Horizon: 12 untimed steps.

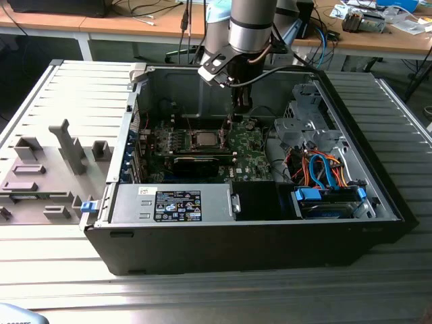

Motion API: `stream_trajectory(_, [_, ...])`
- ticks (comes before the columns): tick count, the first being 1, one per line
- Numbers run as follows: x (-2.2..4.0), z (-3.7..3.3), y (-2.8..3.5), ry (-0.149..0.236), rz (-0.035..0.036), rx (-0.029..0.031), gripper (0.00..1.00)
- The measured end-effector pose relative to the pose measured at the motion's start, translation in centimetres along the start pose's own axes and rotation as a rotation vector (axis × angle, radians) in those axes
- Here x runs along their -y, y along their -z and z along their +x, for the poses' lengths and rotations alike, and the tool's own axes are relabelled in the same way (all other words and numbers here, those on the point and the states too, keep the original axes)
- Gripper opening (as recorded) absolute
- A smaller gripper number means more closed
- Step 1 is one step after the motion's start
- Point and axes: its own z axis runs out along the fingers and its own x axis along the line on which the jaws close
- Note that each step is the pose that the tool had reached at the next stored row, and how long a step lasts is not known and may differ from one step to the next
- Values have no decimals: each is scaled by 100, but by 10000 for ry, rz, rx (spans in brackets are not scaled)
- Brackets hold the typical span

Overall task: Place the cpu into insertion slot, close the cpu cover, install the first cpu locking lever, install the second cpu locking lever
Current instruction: 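Close the cpu cover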

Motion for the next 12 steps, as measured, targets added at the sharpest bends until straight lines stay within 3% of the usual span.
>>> stream_trajectory(12, [182,4,-2,0,-1,-40,11])
